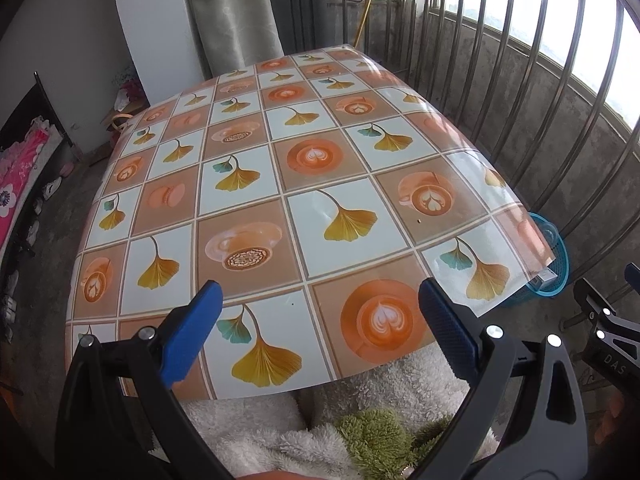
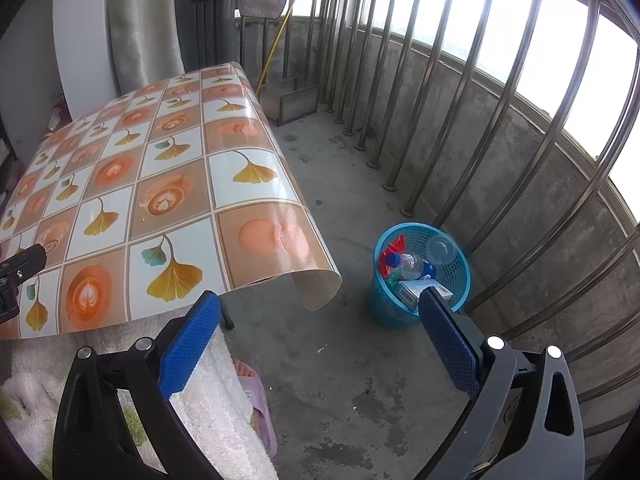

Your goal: Collect trash

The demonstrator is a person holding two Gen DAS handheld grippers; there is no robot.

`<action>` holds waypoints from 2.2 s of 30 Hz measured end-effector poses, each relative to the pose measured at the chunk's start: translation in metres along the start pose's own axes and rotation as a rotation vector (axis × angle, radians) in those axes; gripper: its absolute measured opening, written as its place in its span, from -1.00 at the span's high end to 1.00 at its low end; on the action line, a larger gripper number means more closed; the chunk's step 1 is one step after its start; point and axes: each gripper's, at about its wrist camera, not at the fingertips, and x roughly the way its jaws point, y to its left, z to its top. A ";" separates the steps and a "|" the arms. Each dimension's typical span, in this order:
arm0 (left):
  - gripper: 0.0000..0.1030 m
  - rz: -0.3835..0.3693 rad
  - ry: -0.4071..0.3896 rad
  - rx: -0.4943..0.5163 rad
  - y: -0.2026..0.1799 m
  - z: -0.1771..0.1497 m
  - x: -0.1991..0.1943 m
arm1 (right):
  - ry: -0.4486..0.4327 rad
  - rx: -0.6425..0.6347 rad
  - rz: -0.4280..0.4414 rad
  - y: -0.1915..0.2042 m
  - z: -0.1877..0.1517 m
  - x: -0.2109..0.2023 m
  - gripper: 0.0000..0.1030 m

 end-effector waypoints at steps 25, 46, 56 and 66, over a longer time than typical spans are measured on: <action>-0.83 0.011 0.001 -0.015 0.002 0.001 0.001 | -0.006 0.003 0.004 0.001 0.002 -0.001 -0.87; -0.83 0.014 -0.001 -0.015 0.004 0.001 0.000 | -0.009 0.007 0.003 0.001 0.002 -0.003 -0.87; -0.83 0.015 -0.001 -0.014 0.004 0.001 0.000 | -0.010 0.007 0.005 0.001 0.003 -0.003 -0.87; -0.83 0.016 -0.001 -0.013 0.003 0.002 0.001 | -0.012 0.010 0.003 0.001 0.002 -0.004 -0.87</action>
